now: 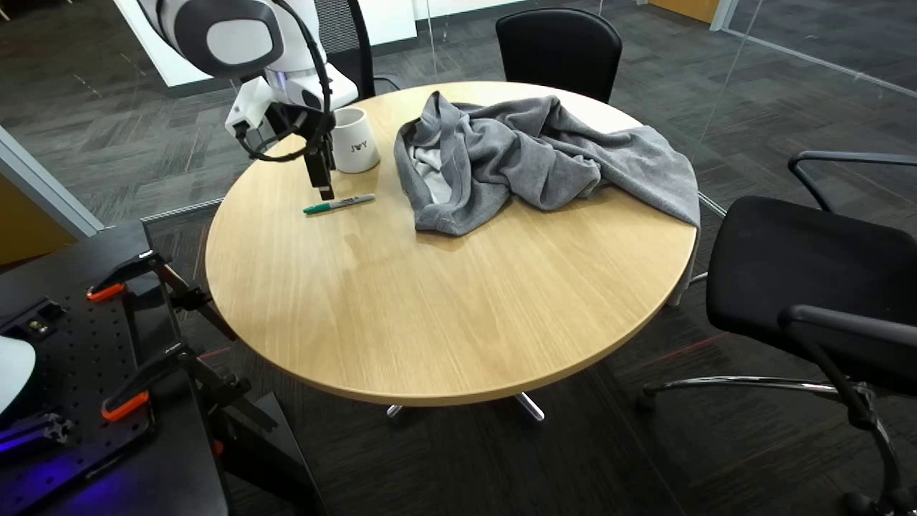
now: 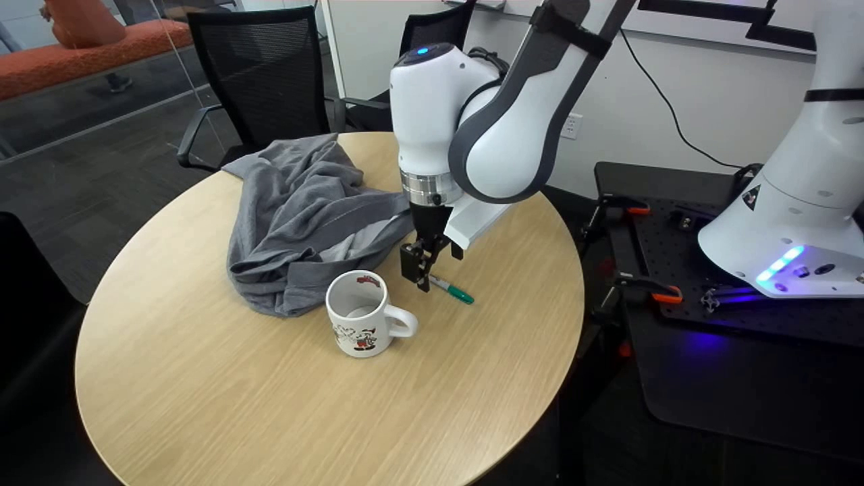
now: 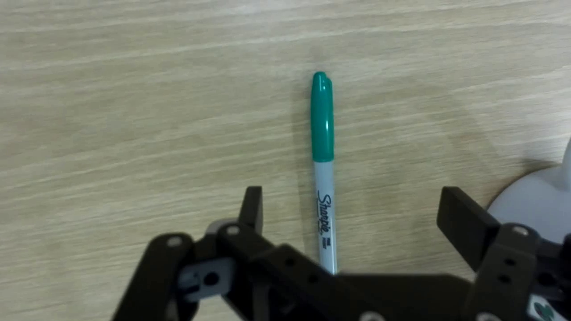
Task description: Pick up the green marker and put it in the white mug
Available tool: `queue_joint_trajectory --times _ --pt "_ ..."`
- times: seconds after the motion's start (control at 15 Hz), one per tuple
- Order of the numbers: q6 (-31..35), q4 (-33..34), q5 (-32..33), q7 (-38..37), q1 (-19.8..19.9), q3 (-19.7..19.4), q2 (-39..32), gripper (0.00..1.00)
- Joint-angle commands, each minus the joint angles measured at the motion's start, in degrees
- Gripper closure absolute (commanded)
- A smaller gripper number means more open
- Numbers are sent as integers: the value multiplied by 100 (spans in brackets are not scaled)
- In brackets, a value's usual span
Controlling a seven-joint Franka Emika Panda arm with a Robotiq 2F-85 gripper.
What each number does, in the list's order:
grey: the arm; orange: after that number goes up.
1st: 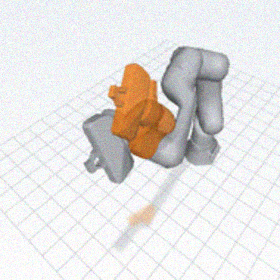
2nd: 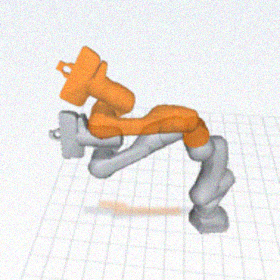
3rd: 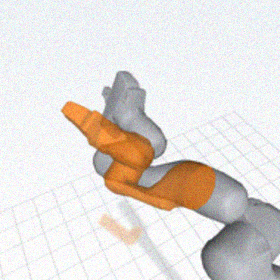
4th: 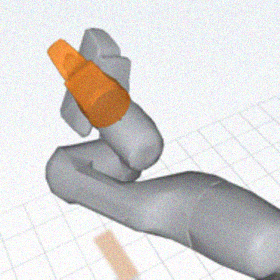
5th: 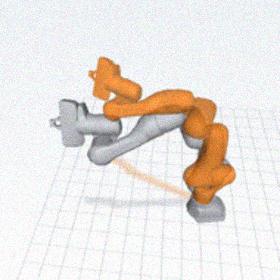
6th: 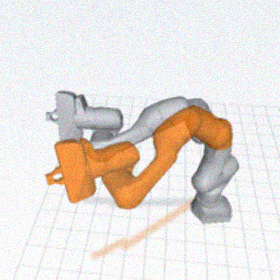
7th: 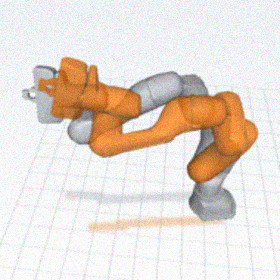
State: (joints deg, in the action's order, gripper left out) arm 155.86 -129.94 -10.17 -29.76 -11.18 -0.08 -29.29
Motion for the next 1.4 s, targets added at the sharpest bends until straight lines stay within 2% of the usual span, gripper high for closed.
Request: queue_joint_trajectory --times 0.0,0.27,0.33,0.4,0.53,1.13,1.33 --pt "-237 268 -38 49 -8 -34 -278 0" --pt "-207 324 -56 50 -24 -41 -463 0" --pt "-205 333 -59 62 -21 -37 -496 5" --pt "-192 342 -60 63 -24 -41 -530 28" --pt "-174 338 -72 79 -16 -32 -563 32" --pt "-182 427 -53 84 -39 -35 -557 99" --pt "-250 432 -83 72 -27 -12 -484 96"
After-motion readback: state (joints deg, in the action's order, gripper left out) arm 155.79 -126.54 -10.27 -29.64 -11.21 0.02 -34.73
